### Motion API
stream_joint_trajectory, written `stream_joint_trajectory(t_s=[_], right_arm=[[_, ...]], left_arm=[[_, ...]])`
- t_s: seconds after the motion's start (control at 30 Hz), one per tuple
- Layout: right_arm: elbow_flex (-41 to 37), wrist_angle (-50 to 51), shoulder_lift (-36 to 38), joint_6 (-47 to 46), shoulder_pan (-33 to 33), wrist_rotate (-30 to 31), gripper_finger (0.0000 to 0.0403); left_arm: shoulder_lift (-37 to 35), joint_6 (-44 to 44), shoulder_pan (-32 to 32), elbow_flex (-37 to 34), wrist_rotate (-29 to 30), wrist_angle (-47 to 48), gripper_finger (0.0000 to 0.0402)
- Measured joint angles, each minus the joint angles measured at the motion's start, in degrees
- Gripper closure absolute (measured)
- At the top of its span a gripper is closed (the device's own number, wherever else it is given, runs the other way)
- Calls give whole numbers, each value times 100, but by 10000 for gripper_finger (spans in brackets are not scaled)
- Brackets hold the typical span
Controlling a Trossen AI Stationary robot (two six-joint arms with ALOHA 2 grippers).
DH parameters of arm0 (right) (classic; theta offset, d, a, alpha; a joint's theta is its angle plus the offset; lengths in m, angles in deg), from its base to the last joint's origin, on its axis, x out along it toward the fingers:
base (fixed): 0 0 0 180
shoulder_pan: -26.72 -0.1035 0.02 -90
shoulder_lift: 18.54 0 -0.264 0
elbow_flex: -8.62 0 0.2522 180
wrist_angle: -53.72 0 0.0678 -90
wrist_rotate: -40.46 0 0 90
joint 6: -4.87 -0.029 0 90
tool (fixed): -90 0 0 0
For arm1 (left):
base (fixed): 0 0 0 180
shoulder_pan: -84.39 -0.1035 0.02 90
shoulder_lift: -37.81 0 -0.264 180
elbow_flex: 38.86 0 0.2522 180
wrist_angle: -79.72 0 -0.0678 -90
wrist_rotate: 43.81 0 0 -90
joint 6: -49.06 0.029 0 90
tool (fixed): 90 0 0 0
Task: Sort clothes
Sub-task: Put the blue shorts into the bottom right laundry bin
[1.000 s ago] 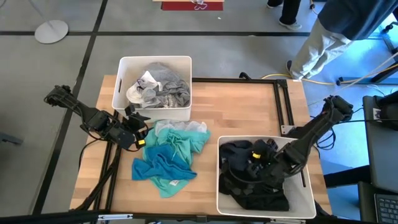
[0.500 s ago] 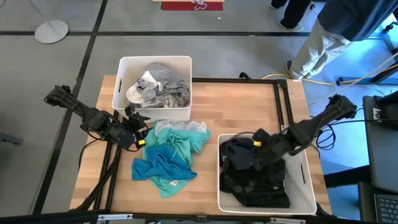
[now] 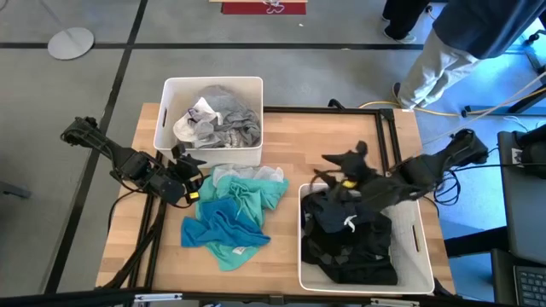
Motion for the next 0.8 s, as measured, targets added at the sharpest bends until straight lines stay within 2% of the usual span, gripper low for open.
stream_joint_trajectory(t_s=[0.1, 0.3, 0.43, 0.57, 0.73, 0.8], right_arm=[[-89, -402, -323, 640, 291, 57, 187], [-95, -499, -1149, 915, 814, -547, 187], [-101, -830, -1782, 1281, 1006, -833, 187], [-101, -1566, -2316, 1943, 1112, -1051, 187], [-97, -2523, -2675, 2609, 1194, -1202, 187], [-97, -2747, -2755, 2777, 1225, -1213, 187]], left_arm=[[2, 0, 0, 0, -67, -3, 205], [4, -3, 0, 0, -128, -45, 205], [4, 235, 0, 0, -460, -341, 205], [4, 661, 0, 0, -1164, -859, 205], [38, 874, 0, 2, -2701, -1332, 205], [143, 732, 20, 2, -3094, -1344, 205]])
